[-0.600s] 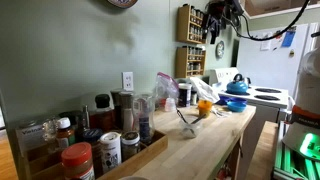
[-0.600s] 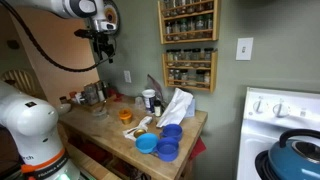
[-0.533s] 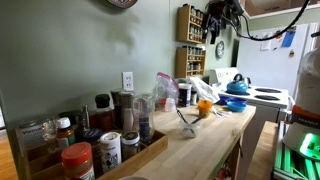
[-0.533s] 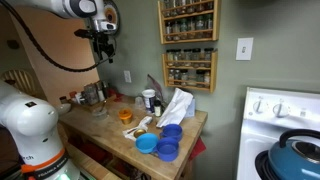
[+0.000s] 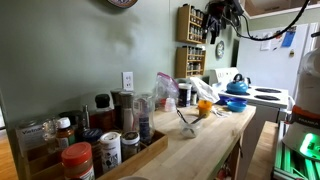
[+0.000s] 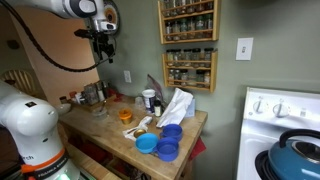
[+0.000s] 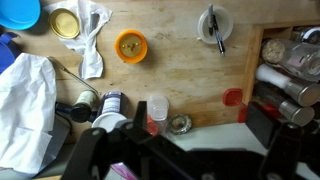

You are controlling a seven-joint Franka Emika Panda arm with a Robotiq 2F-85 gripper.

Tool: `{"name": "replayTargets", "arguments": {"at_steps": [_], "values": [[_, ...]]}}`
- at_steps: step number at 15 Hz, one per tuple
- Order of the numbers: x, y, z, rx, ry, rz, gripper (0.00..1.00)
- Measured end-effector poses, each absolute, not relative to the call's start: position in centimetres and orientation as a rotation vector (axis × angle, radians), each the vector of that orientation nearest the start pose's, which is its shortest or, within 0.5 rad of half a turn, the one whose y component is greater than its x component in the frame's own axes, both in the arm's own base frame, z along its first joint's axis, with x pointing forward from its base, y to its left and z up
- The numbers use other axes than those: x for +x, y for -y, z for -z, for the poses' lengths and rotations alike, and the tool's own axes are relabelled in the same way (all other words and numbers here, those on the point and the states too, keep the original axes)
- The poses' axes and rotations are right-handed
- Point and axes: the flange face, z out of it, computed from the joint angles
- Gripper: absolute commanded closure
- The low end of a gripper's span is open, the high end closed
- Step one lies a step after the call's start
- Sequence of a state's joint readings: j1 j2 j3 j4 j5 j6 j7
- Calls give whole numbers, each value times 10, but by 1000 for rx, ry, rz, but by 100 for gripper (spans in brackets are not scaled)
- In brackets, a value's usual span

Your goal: Lift the plastic cup on top and put it on the coffee cup lid

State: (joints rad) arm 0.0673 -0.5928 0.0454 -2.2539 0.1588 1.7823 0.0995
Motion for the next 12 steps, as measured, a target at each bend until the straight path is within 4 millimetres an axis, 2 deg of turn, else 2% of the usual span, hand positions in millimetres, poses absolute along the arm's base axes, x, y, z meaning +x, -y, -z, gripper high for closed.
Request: {"name": "replayTargets", "arguments": {"at_steps": [7,12], "values": [[378,-60,-594,-2994,-26,162,0],[400,-66,-603,-3034,-118,436,0]]}}
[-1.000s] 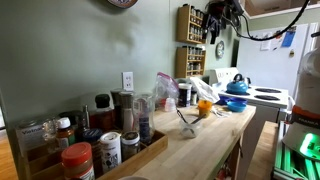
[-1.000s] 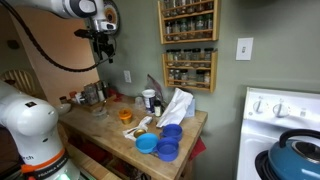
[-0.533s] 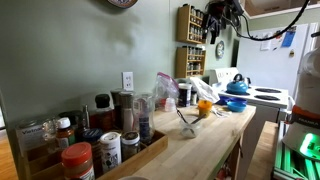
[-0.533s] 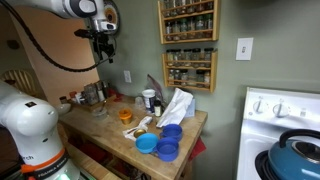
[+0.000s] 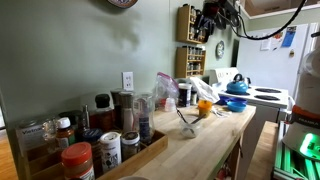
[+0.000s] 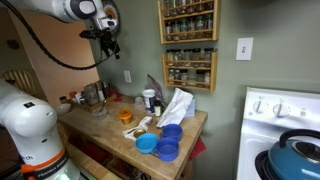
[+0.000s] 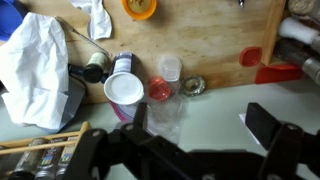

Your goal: Lift the plastic cup on top and put it on the coffee cup lid

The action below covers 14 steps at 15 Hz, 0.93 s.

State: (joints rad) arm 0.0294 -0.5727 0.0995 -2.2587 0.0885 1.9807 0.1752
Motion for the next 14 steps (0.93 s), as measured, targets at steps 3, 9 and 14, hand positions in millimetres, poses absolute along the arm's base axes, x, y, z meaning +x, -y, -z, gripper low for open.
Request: {"name": "replayTargets", "arguments": {"at_steps": [3,9,14], "values": [[416,-78,-587,-3066,-129,452,0],[440,-100,-491,-3126,-218,179,0],[447,-103,-470,-3097,-179,110,0]]}}
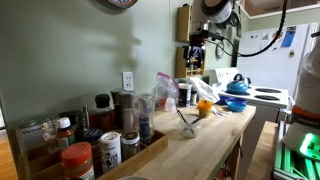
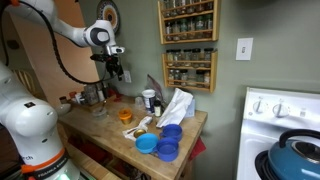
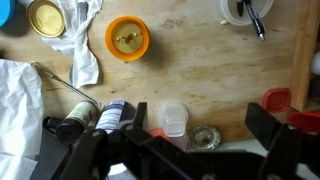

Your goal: Lift the plastic cup on top and put it on the coffee cup lid

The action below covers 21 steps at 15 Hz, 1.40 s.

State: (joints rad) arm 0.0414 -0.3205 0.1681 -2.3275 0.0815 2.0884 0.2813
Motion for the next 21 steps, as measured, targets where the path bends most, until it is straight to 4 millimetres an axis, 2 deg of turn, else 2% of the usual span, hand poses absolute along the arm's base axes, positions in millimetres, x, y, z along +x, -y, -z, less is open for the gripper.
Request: {"name": "replayTargets", "arguments": {"at_steps": [3,4,6,8,12,15,17,21], "values": [[447,-103,-474,-3093,-175,134,0],[452,-103,-473,-3087,-153,189,0],[469,-106,-455,-3060,-97,309,0],[485,-110,-415,-3050,-54,348,0],[508,-112,-320,-3095,-4,313,0],[520,-115,-275,-3126,44,354,0],[526,-122,-263,-3129,67,357,0],[529,-120,-263,-3133,64,363,0]]}}
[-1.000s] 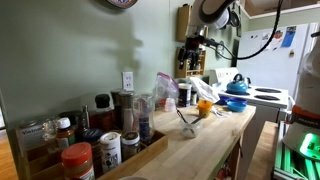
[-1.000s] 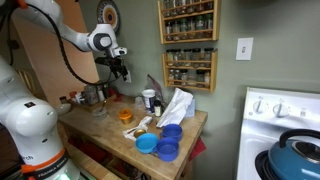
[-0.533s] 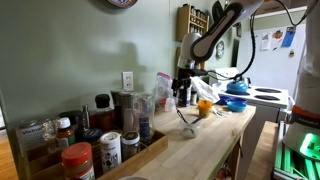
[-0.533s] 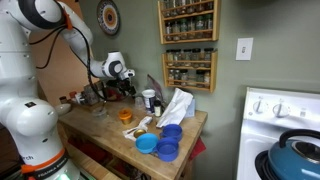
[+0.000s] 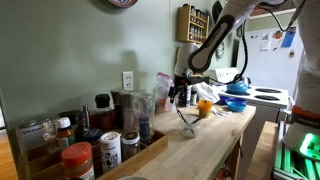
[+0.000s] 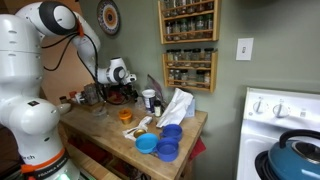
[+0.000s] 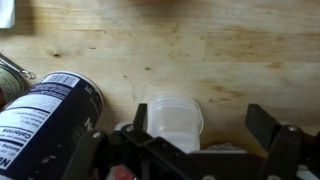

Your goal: Lift the plastic cup on top and put it on the coffee cup lid

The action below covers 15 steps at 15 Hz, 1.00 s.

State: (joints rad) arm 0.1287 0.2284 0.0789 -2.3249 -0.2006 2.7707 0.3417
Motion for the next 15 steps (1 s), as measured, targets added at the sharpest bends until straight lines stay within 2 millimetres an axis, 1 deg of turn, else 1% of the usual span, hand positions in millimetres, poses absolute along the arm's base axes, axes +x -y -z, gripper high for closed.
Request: {"name": "replayTargets", "arguments": {"at_steps": [3,6,8,9,10,13,14,15], "values": [[535,-120,-259,-3121,36,371,0],[547,-120,-252,-3099,-1,382,0],[558,-117,-249,-3096,-17,396,6],[563,-115,-249,-3098,-24,405,16],[568,-113,-249,-3100,-30,414,33],[579,-107,-246,-3110,-49,427,58],[581,-106,-245,-3114,-53,427,64],[582,-107,-246,-3117,-57,428,66]]}}
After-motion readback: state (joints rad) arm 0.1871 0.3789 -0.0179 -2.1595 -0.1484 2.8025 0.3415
